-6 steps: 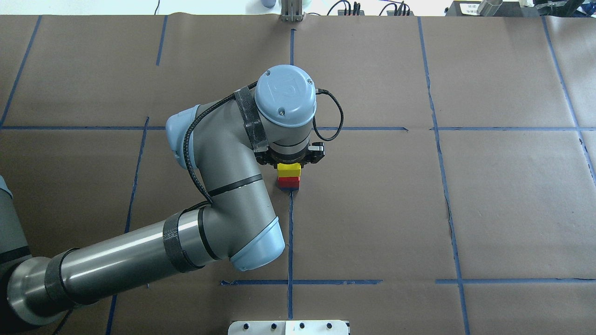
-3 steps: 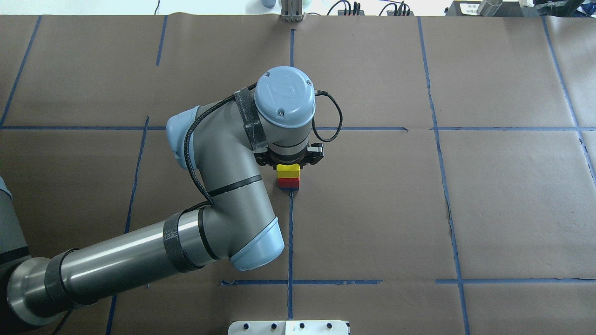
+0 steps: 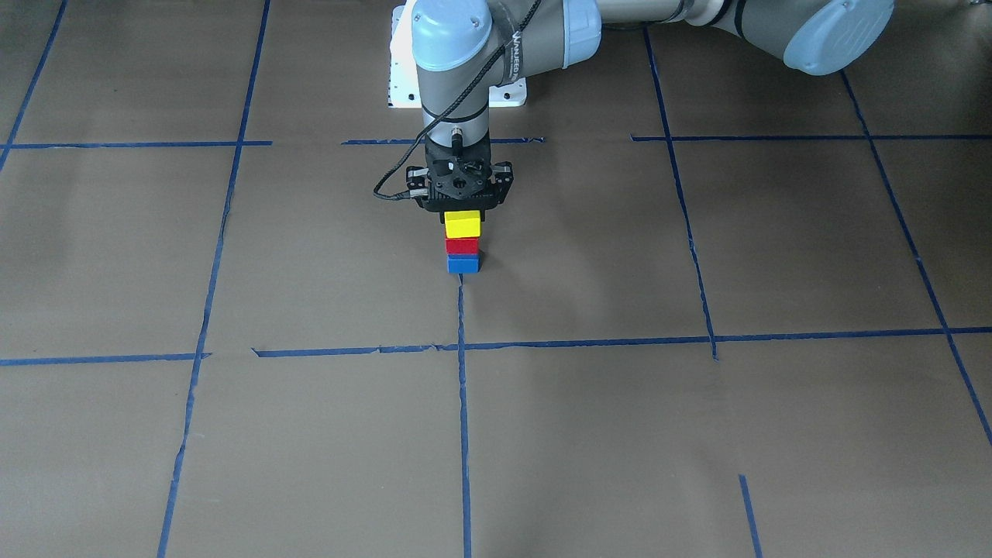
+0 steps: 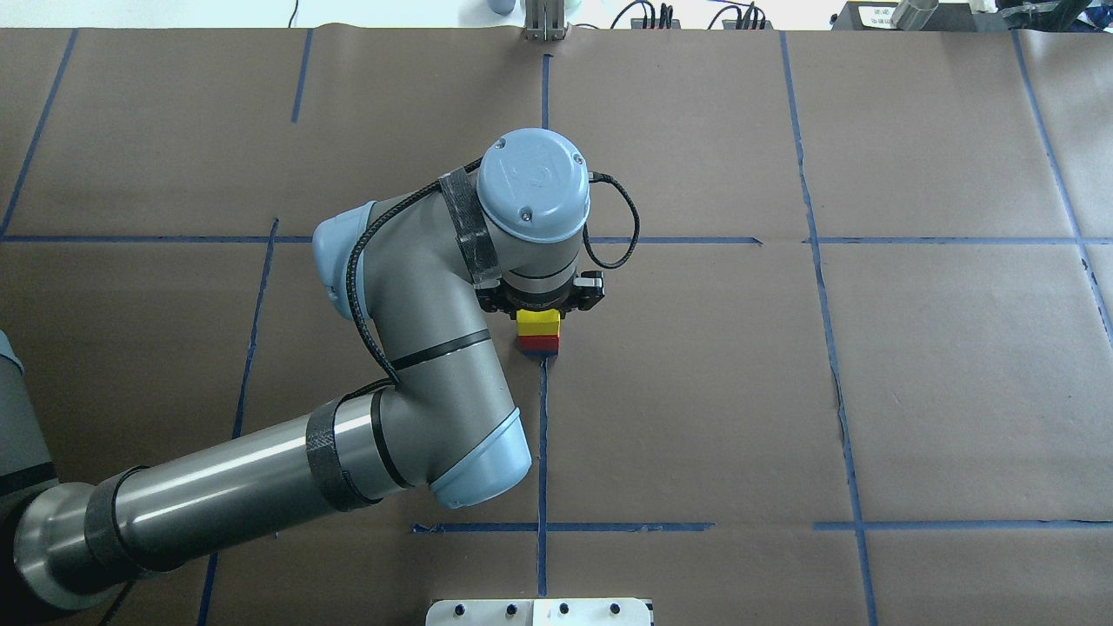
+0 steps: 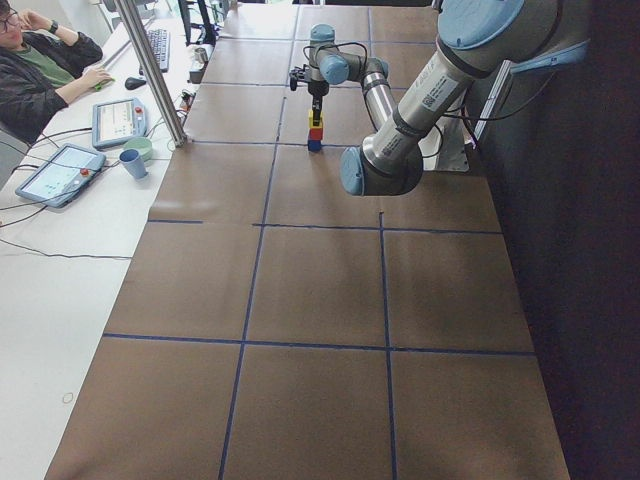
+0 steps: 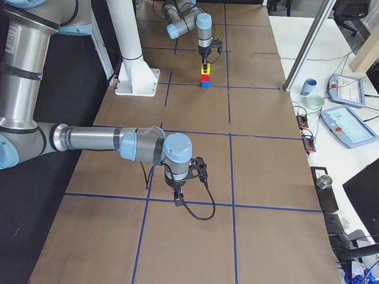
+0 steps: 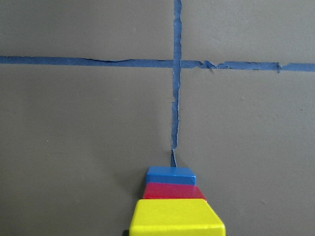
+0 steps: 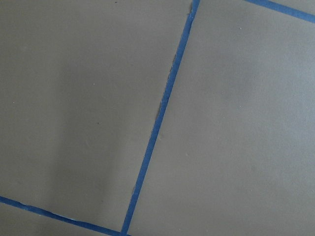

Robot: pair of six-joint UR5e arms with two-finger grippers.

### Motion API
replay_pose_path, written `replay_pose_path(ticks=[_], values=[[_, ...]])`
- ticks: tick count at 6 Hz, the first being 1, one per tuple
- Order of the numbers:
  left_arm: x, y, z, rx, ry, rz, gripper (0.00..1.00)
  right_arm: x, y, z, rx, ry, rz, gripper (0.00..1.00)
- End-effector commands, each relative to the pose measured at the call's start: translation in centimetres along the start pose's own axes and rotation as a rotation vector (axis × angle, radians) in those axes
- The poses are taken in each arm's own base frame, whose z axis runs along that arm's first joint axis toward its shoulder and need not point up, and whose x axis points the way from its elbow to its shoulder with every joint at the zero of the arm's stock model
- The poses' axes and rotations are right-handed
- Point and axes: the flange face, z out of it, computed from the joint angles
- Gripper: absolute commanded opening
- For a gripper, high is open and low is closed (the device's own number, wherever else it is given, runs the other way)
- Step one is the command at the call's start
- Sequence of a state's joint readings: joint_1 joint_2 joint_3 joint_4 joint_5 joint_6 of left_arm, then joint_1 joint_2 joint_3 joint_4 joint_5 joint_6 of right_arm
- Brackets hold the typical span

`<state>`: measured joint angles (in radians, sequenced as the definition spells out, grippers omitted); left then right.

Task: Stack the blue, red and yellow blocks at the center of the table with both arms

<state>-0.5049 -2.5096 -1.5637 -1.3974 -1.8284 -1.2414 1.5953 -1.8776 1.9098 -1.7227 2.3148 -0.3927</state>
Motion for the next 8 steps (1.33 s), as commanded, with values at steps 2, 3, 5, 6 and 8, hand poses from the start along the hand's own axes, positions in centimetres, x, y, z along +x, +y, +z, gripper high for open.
replay_pose_path(ticks=[2, 3, 5, 6, 8], values=[[0.0, 0.0, 0.0, 0.001, 0.000, -0.001, 0.67, 0.0, 0.0, 0.0, 0.000, 0.000, 0.000, 1.00], [0.0, 0.0, -0.1, 0.002, 0.002, 0.001, 0.74, 0.0, 0.0, 0.0, 0.000, 0.000, 0.000, 1.00], [0.2, 0.1, -1.9, 0.015, 0.033, 0.031, 1.00, 0.0, -0.1, 0.0, 0.001, 0.000, -0.001, 1.00], [-1.3, -0.9, -3.9, 0.035, 0.045, 0.056, 1.00, 0.0, -0.1, 0.0, 0.001, 0.000, 0.000, 1.00], [-13.8, -3.6, -4.9, -0.002, 0.018, 0.187, 1.00, 0.1, 0.0, 0.1, -0.002, -0.001, 0.005, 1.00]])
